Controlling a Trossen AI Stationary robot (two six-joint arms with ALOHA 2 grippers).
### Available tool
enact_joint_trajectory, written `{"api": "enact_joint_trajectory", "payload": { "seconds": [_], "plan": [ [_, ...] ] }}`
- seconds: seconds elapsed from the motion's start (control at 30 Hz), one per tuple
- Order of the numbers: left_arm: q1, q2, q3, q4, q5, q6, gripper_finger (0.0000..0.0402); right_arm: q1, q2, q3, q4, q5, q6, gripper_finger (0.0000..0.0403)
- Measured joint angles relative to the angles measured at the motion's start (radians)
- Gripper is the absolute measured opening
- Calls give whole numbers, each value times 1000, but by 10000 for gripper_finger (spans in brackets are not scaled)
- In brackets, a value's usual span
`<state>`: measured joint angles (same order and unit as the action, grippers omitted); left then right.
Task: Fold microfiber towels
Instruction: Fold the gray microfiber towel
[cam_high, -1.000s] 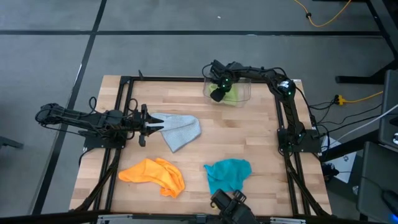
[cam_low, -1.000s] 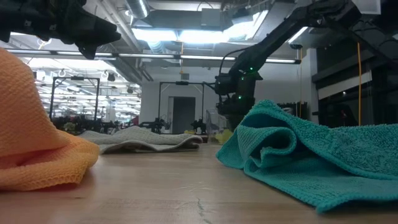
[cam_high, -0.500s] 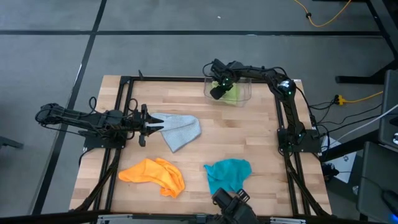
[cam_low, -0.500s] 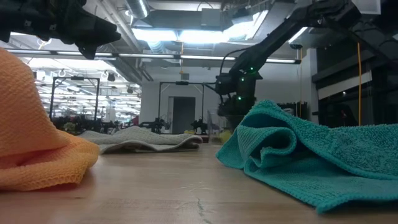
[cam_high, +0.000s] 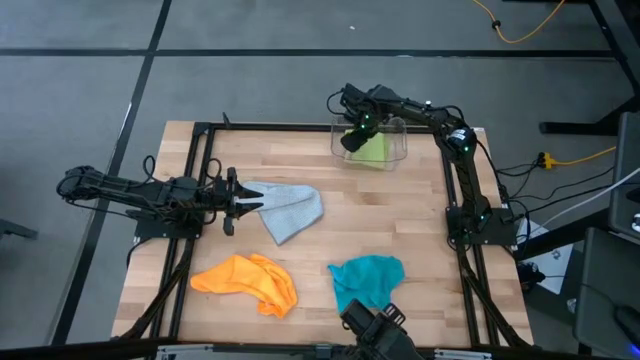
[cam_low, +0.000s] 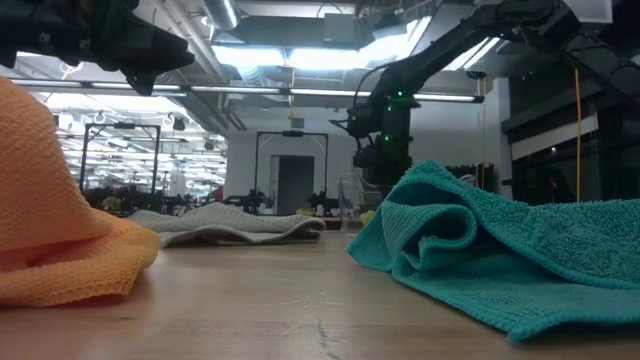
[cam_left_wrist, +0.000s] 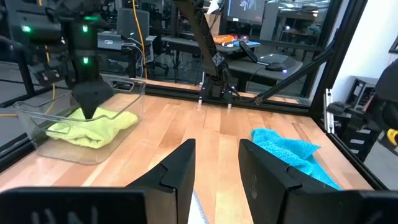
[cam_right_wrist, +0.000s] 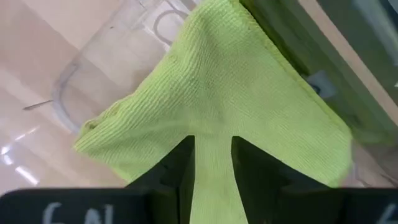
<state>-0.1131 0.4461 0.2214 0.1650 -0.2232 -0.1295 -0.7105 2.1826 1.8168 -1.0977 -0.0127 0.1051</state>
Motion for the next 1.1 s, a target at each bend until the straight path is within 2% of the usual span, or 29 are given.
{"api": "enact_joint_trajectory", "payload": {
  "seconds": [0.27,0.47,0.63,0.87,1.1],
  "plan": [
    [0,0,0,0,0,0,115,1,-2,77,-262,0,-57,108],
    [0,0,0,0,0,0,115,1,-2,105,-384,114,-61,108],
    [0,0,0,0,0,0,115,1,-11,131,-469,125,-63,108],
    [0,0,0,0,0,0,115,1,-138,126,-472,125,-89,108],
    [0,0,0,0,0,0,115,24,-314,117,-472,129,-35,108]
  ]
}}
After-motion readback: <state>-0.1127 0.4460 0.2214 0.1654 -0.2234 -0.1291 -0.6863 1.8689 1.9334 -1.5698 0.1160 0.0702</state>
